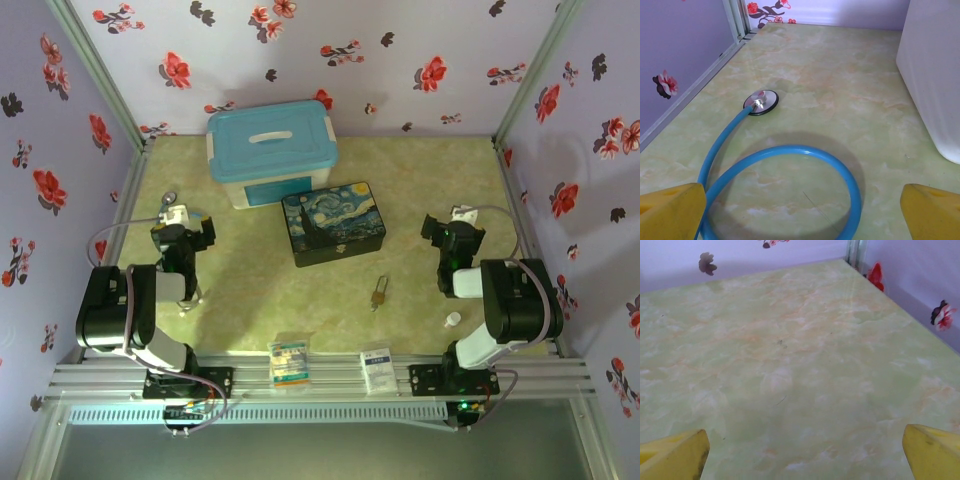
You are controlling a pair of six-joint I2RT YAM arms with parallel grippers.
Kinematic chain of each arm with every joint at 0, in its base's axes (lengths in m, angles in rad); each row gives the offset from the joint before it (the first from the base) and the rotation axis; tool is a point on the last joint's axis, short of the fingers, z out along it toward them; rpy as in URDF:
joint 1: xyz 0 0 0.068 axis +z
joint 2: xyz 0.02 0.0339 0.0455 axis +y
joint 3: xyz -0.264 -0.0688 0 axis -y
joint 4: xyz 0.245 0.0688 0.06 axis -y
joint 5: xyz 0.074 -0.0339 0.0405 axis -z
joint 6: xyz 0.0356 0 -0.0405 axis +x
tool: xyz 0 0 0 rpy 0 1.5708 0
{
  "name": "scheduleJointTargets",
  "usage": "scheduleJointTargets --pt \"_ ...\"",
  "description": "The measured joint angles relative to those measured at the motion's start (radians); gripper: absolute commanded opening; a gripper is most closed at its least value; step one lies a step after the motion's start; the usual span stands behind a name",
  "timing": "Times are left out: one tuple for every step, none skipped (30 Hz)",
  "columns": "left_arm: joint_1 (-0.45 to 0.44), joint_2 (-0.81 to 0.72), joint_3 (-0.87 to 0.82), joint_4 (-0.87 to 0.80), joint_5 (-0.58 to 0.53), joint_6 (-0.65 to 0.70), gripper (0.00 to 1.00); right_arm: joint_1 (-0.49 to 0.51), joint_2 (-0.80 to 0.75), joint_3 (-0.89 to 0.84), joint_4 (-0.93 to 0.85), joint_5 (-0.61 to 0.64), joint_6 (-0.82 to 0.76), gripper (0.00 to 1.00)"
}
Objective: Unlock a padlock with a key
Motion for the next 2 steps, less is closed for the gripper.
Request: scheduleJointTargets --pt "0.000 0.000 0.000 0.000 0.000 0.000 1.00 -0.002 0.000 0.000 -0.001 -0.008 0.000 0.99" --pt "0.000 0.000 0.000 0.000 0.000 0.000 1.00 -0.005 0.000 0.000 -0.001 -0.017 0.000 0.99"
